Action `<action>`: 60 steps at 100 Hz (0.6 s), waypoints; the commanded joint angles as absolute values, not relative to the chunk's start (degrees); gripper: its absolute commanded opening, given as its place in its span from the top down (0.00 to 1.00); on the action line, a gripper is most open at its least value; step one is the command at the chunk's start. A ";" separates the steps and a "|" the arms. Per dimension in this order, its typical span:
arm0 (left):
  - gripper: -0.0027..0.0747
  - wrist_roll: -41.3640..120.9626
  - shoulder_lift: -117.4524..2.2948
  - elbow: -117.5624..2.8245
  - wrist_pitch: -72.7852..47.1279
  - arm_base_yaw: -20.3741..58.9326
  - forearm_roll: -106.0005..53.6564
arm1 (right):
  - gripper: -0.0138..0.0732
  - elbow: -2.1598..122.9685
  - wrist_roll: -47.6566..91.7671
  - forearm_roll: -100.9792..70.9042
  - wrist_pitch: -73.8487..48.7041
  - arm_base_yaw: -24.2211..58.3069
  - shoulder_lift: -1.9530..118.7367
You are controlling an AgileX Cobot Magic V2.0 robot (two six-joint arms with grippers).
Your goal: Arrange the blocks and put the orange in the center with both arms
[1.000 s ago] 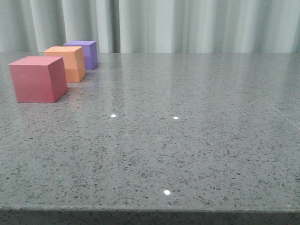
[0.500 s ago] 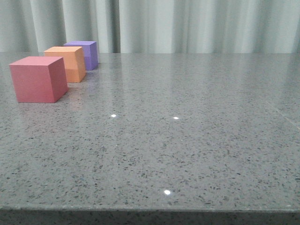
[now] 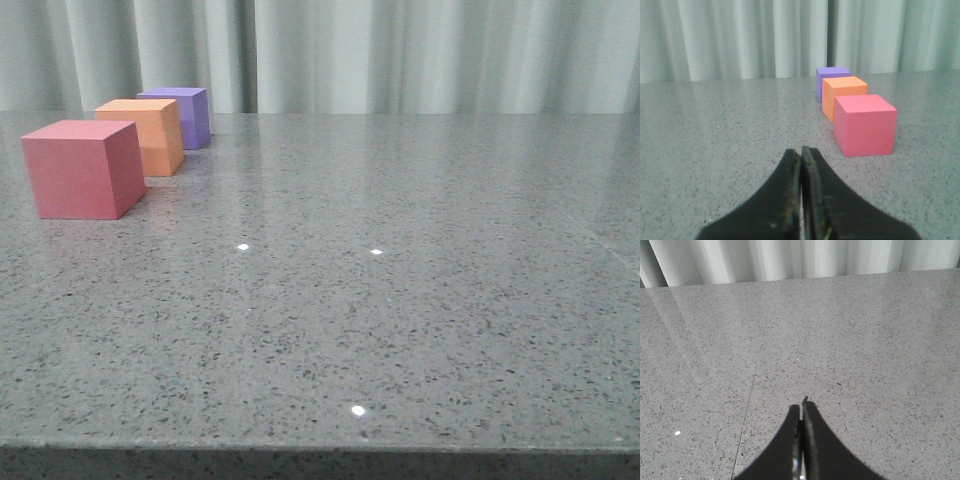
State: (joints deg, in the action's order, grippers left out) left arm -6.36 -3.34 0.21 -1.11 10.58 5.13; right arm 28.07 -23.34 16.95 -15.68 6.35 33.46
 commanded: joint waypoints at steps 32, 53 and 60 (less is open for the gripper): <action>0.99 -6.22 2.31 2.61 2.17 7.51 4.68 | 0.92 29.61 -22.74 18.27 -11.37 6.14 33.51; 0.99 -6.22 2.31 2.61 2.08 7.34 4.57 | 0.92 29.61 -22.74 18.27 -11.44 6.14 33.51; 0.99 -6.22 2.31 2.61 2.08 7.34 4.57 | 0.92 29.61 -22.74 18.27 -11.44 6.14 33.51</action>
State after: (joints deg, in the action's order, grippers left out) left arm -6.36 0.22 0.21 -2.22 7.44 5.13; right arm 28.07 -23.34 16.95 -15.68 6.35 33.46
